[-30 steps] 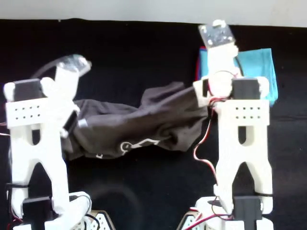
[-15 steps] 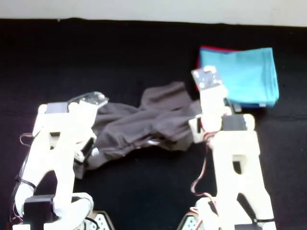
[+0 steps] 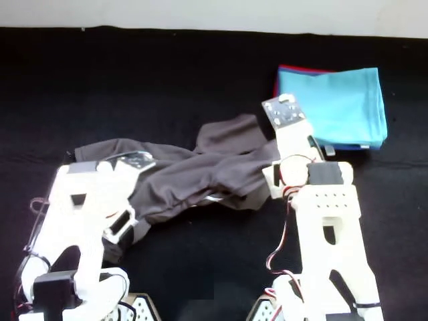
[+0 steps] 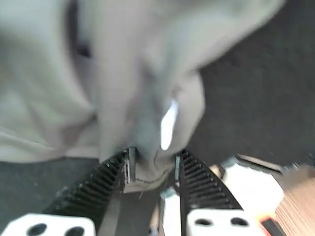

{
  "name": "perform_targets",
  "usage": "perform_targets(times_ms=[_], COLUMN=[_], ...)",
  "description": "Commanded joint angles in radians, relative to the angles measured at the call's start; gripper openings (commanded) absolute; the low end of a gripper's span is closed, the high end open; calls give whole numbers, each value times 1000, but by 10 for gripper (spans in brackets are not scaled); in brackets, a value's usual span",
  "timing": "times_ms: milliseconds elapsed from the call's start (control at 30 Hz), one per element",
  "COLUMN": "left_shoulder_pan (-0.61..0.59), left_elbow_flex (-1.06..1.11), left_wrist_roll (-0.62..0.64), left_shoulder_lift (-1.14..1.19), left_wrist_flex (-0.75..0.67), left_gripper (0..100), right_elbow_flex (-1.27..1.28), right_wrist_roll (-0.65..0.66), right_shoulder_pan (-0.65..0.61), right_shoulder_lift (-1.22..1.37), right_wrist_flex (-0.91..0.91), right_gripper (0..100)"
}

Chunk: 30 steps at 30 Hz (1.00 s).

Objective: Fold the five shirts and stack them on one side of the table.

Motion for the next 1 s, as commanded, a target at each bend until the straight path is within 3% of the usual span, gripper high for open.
perform_targets(times_ms=[0, 233, 667, 767, 967], left_shoulder_pan=[-97, -163, -136, -182, -237], left_elbow_flex=[25, -10, -475, -467, -263], left_wrist_roll=[-40, -55, -55, -61, -58], left_shoulder_lift=[-7, -13, -15, -13, -13], left_wrist_flex=[-101, -80, 476, 468, 232], left_gripper=[146, 145, 146, 147, 148], right_elbow_flex=[-15, -68, -58, -58, -67], right_wrist_roll=[14, 15, 14, 14, 14], right_shoulder_pan=[44, 90, 87, 87, 87], right_shoulder_lift=[-22, -21, -21, -21, -21], right_wrist_flex=[-31, -35, 4, 39, 102], right_gripper=[5, 5, 5, 5, 5])
